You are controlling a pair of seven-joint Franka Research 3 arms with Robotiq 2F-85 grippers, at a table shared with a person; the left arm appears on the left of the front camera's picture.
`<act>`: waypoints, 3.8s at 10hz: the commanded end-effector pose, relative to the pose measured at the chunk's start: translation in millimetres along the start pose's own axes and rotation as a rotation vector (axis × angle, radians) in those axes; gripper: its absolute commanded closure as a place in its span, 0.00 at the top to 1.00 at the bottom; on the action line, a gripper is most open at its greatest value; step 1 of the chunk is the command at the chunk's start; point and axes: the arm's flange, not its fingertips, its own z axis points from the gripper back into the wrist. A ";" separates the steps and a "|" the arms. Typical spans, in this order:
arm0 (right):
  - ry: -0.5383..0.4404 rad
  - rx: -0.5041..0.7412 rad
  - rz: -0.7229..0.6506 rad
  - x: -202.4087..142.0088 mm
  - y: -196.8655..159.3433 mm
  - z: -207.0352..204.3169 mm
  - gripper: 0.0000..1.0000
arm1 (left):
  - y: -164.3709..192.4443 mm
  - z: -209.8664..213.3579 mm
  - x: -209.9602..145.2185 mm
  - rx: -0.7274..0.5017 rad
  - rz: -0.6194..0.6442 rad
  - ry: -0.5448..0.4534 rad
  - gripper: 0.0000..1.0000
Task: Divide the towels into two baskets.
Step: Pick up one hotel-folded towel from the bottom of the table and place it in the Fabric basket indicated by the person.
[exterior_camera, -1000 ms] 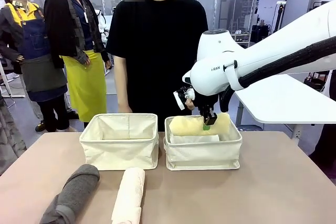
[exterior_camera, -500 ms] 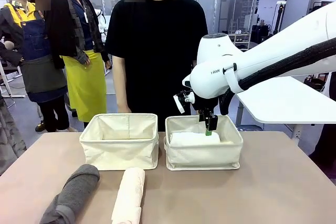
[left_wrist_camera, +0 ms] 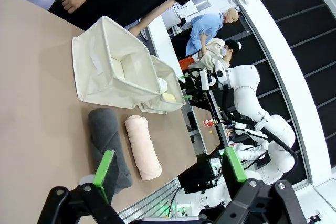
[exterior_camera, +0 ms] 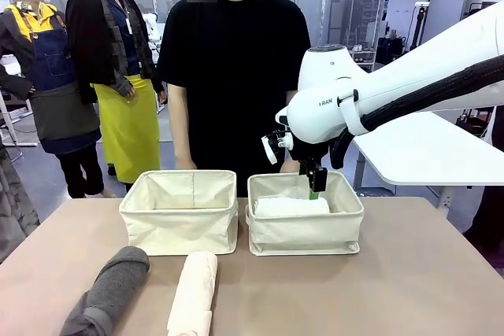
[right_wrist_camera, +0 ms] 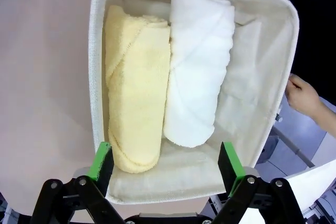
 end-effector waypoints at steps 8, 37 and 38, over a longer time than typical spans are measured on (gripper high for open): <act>0.000 0.015 0.031 3.3 1.2 -5.5 1.00 | -0.2 2.5 0.6 -0.023 -0.026 -0.012 1.00; -1.172 0.774 -1.583 -425.8 397.9 5.0 1.00 | -0.2 2.5 0.6 -0.023 -0.026 -0.012 1.00; -1.172 0.774 -1.583 -425.8 397.9 5.0 1.00 | -0.2 2.5 0.6 -0.023 -0.026 -0.012 1.00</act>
